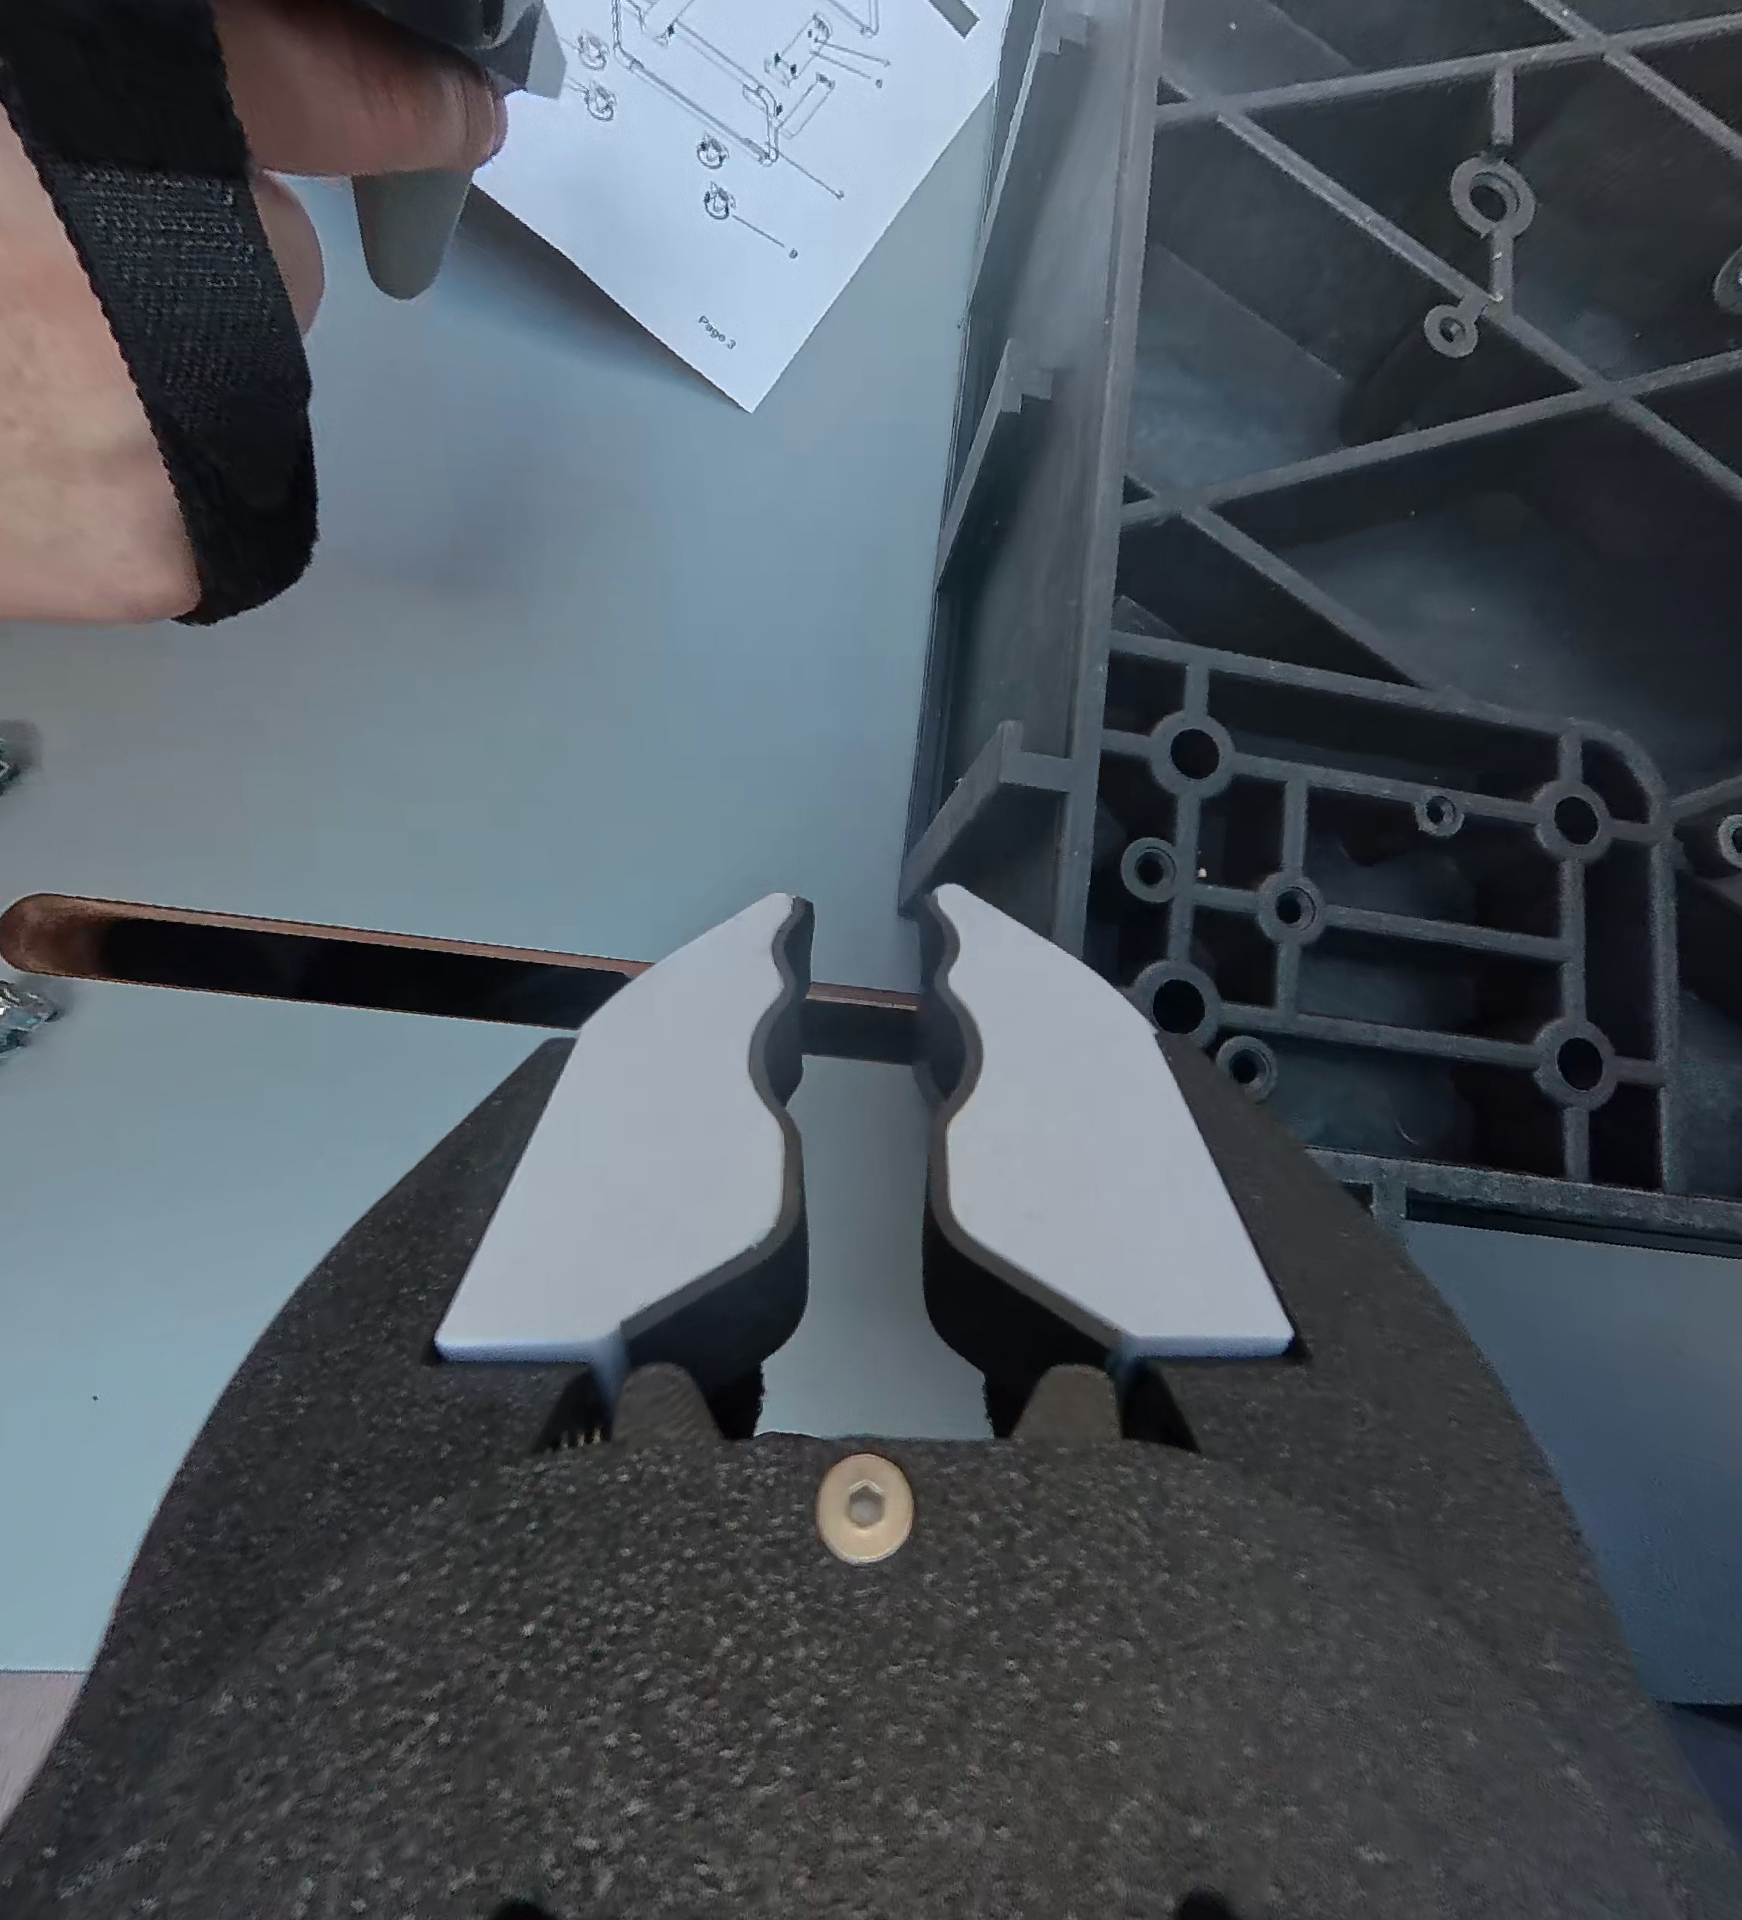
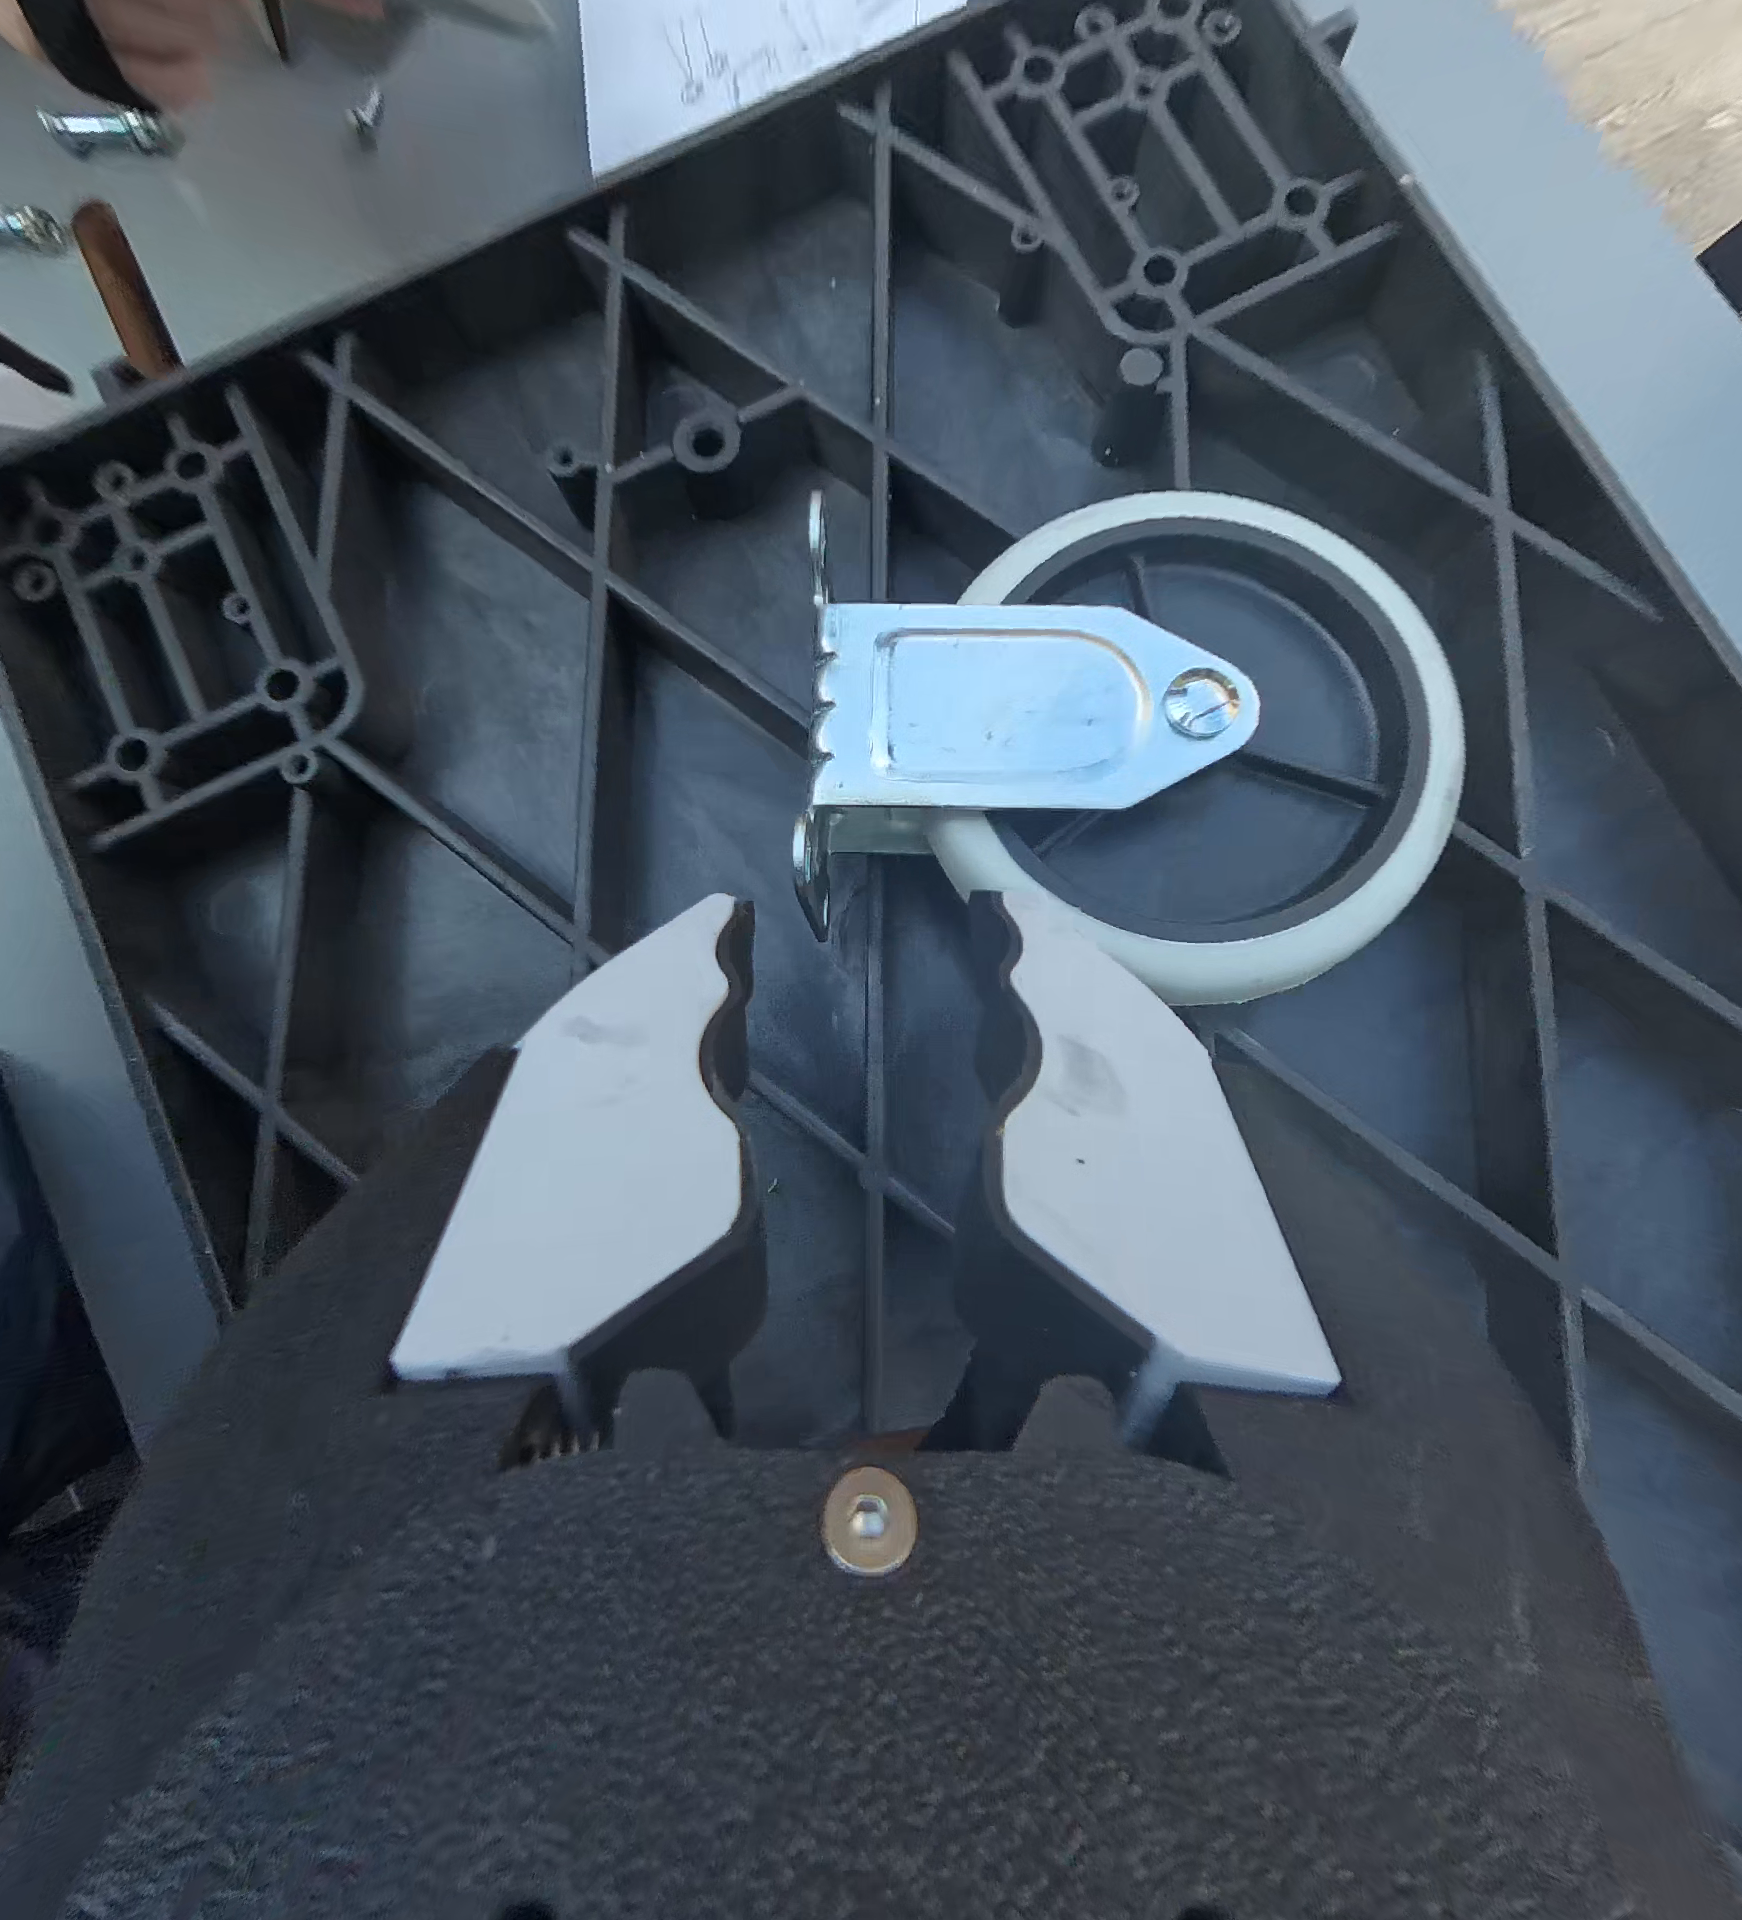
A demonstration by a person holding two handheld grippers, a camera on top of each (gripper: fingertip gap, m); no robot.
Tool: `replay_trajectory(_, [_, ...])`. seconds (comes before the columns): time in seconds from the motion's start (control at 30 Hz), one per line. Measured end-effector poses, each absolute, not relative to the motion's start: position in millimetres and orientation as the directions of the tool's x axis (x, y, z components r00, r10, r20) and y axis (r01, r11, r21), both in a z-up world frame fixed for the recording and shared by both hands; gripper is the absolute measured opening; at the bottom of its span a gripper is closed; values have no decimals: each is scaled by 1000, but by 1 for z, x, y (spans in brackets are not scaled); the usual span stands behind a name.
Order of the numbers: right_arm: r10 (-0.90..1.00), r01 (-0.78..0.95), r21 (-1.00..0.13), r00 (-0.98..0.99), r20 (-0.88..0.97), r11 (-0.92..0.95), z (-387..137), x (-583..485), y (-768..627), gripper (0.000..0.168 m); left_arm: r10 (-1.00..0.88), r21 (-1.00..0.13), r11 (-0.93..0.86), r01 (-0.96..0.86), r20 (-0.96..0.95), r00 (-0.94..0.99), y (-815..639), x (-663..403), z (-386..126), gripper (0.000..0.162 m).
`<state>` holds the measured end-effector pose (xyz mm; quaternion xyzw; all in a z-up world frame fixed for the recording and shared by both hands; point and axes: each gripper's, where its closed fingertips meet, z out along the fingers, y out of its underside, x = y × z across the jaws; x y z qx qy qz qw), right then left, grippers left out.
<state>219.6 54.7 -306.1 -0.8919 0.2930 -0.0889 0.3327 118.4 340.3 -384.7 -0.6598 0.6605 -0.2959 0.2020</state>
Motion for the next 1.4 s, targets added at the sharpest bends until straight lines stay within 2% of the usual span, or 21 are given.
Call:
replay_trajectory(0.2, [-590, -483, -598, 807, -20, -640, -331, 216, 73, 28, -991, -665, -44, -745, 122, -51, 338, 111, -377, 20])
replay_trajectory(0.33, [-603, -497, -566, 797, 2, -658, -341, 218, 75, 4, -991, -661, -47, -749, 123, -47, 338, 106, -378, 19])
replay_trajectory(0.37, [-605, -496, -571, 797, 1, -654, -340, 219, 76, 3, -991, -660, -47, -750, 123, -46, 338, 105, -378, 19])
replay_trajectory(0.83, [-560, -471, -641, 825, -77, -606, -325, 189, 69, 3, -991, -662, -50, -748, 127, -46, 336, 96, -379, 19])
replay_trajectory(1.2, [-508, -407, -627, 861, -21, -664, -328, 185, 48, 5, -990, -663, -34, -748, 123, -65, 333, 91, -376, 18])
replay_trajectory(1.4, [-524, -443, -628, 849, -65, -639, -329, 185, 51, 4, -990, -664, -41, -747, 127, -58, 333, 90, -376, 18])
